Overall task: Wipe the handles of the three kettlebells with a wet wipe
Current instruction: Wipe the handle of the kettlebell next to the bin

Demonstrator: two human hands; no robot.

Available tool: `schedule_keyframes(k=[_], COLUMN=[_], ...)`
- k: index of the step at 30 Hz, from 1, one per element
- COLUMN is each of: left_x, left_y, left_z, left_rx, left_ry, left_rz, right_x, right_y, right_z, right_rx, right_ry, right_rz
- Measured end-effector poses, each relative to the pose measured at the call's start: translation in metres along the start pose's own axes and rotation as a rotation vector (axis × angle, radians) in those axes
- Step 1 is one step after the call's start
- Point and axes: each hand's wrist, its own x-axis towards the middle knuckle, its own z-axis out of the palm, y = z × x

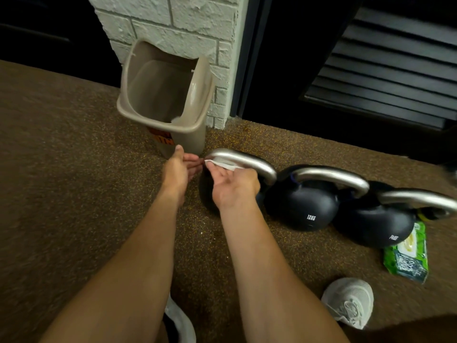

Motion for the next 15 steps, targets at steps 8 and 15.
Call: schedule_keyframes(k=[8, 15], left_x=[-0.01, -0.014], left_y=[0.002, -0.002], left_z=[0.008, 0.012], left_rx=[-0.009, -0.046], left_ry=[0.016, 0.056], left_rz=[0.002, -0.004], right_x=[-0.027, -0.037], right_y=[-0.054, -0.092], right_z=[-0.035, -0.047], right_rx=[-0.023, -1.16], right_ry=[-0.077, 0.275], right_rz=[-0.132, -0.997])
